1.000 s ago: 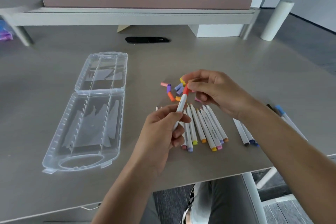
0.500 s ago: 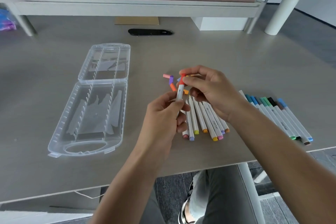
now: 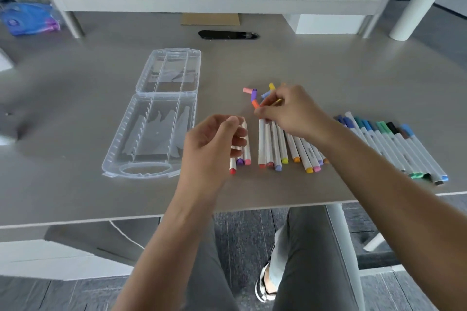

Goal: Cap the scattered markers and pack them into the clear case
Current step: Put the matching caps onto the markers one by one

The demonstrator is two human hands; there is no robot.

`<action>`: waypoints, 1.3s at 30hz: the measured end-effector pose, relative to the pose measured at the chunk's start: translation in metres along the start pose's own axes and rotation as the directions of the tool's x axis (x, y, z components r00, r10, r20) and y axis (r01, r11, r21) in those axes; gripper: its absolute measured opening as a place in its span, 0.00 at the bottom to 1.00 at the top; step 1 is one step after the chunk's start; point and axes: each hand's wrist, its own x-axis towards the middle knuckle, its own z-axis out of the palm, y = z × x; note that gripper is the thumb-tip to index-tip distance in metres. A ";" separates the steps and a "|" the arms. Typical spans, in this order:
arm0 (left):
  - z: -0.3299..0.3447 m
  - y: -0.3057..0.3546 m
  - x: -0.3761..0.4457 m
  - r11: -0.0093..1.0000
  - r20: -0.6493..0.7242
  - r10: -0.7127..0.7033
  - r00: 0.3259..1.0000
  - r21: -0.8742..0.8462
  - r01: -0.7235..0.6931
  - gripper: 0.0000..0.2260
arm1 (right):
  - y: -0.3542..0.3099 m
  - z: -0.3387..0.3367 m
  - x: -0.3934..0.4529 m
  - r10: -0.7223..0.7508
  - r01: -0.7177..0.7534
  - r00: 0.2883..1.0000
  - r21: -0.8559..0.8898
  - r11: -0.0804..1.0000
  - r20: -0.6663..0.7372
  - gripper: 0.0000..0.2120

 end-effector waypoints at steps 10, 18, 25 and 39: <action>-0.021 -0.005 -0.011 0.999 -0.049 -0.015 0.999 0.040 0.017 0.10 | -0.002 0.019 -0.002 -0.108 0.032 0.987 -0.528 0.849 -0.115 0.10; -0.010 -0.018 -0.003 0.634 0.014 0.266 0.964 0.751 -0.186 0.09 | 0.002 0.008 -0.001 -0.153 0.086 0.983 -0.477 0.875 -0.104 0.13; -0.002 -0.012 0.010 0.565 -0.008 0.246 0.969 0.814 -0.137 0.13 | 0.007 -0.009 -0.006 -0.164 0.107 0.977 -0.349 0.931 -0.139 0.16; -0.012 -0.008 0.019 0.656 -0.015 0.127 0.992 0.752 -0.073 0.10 | 0.024 -0.002 -0.011 -0.191 0.162 0.976 -0.242 0.956 -0.100 0.14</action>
